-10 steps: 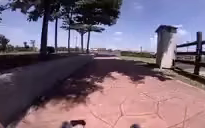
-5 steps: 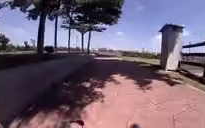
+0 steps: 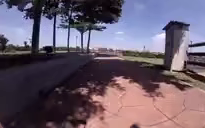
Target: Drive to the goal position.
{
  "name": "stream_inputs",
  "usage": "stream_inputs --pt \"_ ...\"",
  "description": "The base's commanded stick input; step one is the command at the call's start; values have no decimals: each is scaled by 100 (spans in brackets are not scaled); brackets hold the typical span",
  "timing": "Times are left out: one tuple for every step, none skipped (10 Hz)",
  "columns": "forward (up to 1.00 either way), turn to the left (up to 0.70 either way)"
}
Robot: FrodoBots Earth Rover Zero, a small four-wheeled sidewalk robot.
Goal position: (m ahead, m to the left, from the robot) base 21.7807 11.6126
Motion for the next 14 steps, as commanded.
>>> stream_inputs --pt "70 0" --pt "70 0" --pt "70 0" --pt "70 0" --pt "70 0" --pt "70 0" --pt "70 0" --pt "70 0" --pt "70 0" --pt "70 0" --pt "70 0" --pt "70 0" --pt "70 0" --pt "70 0"
